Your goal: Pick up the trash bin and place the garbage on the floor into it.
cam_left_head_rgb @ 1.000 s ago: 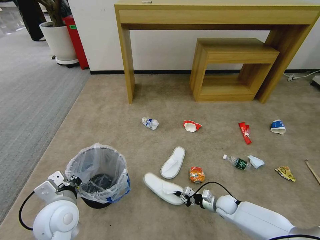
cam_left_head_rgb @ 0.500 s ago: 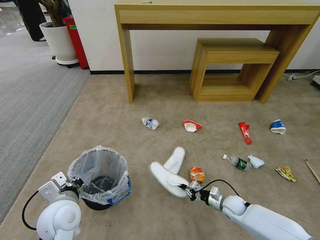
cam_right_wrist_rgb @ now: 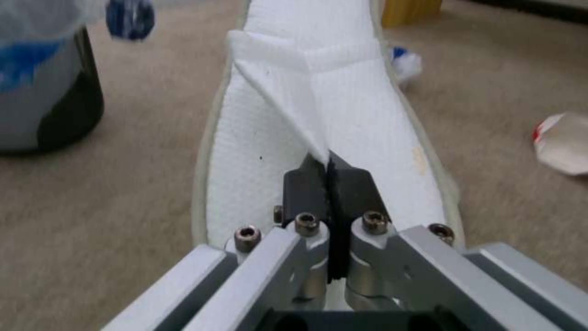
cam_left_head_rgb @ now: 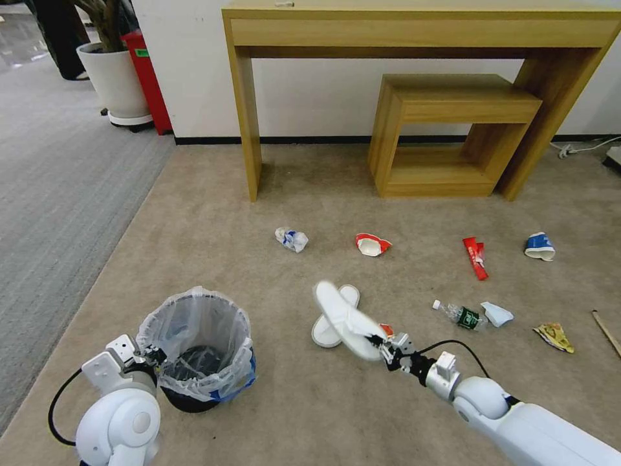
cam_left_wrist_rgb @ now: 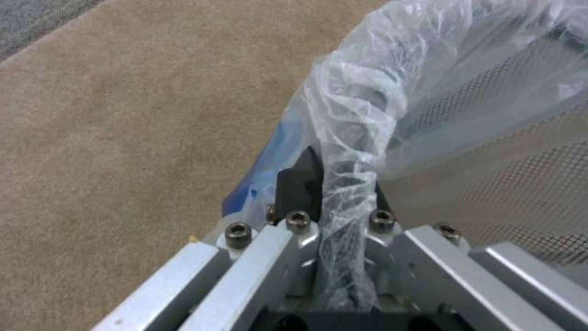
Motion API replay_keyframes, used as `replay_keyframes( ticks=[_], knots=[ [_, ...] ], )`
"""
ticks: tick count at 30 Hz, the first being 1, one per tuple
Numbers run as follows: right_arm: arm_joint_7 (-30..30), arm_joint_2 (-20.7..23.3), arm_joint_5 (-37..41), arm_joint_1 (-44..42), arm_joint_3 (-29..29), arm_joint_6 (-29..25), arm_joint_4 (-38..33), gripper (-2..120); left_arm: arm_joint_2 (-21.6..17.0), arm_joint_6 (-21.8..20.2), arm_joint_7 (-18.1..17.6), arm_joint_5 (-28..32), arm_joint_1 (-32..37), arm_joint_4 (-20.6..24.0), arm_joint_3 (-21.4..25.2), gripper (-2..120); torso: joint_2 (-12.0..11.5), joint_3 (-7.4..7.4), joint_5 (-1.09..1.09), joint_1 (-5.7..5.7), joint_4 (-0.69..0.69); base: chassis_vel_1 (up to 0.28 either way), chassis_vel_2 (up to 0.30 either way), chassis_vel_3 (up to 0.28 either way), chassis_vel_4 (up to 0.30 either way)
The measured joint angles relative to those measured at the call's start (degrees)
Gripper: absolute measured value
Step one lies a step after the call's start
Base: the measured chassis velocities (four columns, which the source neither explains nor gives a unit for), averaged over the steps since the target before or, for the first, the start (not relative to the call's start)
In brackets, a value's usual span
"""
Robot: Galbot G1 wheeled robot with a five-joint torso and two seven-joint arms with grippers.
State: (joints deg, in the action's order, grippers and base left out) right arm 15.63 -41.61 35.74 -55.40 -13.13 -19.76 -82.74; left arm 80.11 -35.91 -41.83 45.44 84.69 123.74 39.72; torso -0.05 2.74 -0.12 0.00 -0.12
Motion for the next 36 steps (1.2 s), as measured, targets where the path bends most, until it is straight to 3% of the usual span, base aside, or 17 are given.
replay_keyframes(
  ticks=[5,8,21,29,36],
  knots=[
    [-0.2,0.9,1.0,-0.4,1.2,0.0,-2.7,0,-0.5,0.0,0.1,0.1,0.1,0.0,-0.3,1,0.0,0.0,0.02,0.0,-0.01,0.0,0.0,0.0,0.0],
    [-0.5,2.1,3.9,-0.4,2.6,0.2,-8.6,0,-1.2,-0.1,0.3,0.1,0.3,0.0,-1.0,1,0.0,0.0,0.01,0.0,0.0,0.0,0.0,0.0,0.0],
    [2.1,4.3,11.1,1.1,2.1,-0.9,-20.5,0,-1.8,-0.2,0.6,-0.7,0.2,-0.3,-3.2,1,0.0,0.0,0.0,0.0,0.0,0.0,0.0,0.0,0.0],
    [5.5,3.2,16.6,5.3,-2.1,-2.4,-26.0,0,-1.2,-0.3,1.1,-2.5,0.3,-0.8,-5.1,1,0.0,0.0,0.01,0.0,0.0,0.0,0.0,0.0,0.0],
    [5.6,0.3,18.6,12.5,-9.6,-2.8,-28.6,0,-0.7,-0.2,1.2,-3.7,0.3,-1.0,-6.0,1,0.0,0.0,0.02,0.0,0.0,0.0,0.0,0.0,0.0]
  ],
)
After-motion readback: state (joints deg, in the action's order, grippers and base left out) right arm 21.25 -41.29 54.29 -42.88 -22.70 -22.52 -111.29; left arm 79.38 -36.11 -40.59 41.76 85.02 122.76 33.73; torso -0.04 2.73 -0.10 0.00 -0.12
